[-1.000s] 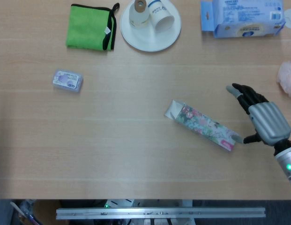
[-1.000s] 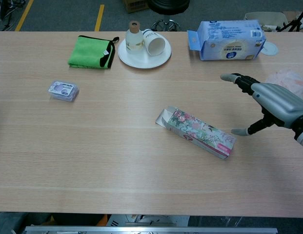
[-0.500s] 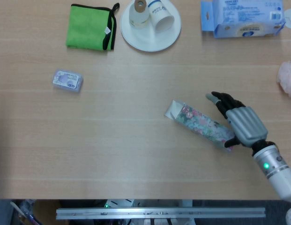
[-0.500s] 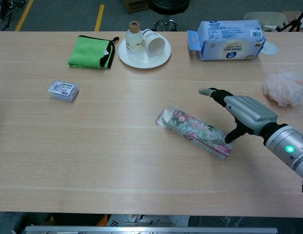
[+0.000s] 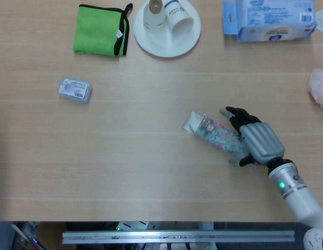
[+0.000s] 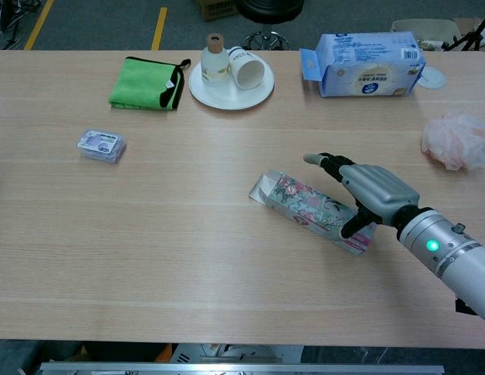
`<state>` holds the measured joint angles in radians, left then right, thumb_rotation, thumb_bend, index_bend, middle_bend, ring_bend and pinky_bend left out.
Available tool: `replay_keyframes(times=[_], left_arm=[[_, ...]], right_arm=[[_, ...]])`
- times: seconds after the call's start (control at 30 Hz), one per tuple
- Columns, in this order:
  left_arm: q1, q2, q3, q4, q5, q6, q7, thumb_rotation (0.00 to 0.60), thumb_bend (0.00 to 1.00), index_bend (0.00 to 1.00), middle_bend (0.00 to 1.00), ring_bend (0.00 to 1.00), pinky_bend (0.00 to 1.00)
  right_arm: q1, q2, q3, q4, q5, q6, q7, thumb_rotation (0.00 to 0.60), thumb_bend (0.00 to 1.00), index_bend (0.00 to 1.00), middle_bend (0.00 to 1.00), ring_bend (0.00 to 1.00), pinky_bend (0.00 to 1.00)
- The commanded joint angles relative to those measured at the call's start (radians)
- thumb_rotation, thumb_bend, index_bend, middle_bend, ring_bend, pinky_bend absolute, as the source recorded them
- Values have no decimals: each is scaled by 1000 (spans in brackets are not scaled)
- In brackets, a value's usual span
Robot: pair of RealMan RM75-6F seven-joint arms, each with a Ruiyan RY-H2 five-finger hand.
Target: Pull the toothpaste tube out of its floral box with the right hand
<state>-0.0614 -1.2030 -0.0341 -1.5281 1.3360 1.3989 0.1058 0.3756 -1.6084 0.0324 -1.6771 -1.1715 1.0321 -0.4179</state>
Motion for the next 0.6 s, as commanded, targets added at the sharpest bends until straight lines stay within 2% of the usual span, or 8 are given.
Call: replay_keyframes(times=[0.03,0.6], left_arm=[[1,-1,0,2,1,0,-2,600,112,0,0,0,192],[8,-6,0,14,0,-3,-20,600,112,0,0,0,196]], right_arm=[[6,-7,-1,4,20,1,-19,600,0,0,68,22,197],[32,-42,7,-1,146,0,-79,600,0,0,81,44,203]])
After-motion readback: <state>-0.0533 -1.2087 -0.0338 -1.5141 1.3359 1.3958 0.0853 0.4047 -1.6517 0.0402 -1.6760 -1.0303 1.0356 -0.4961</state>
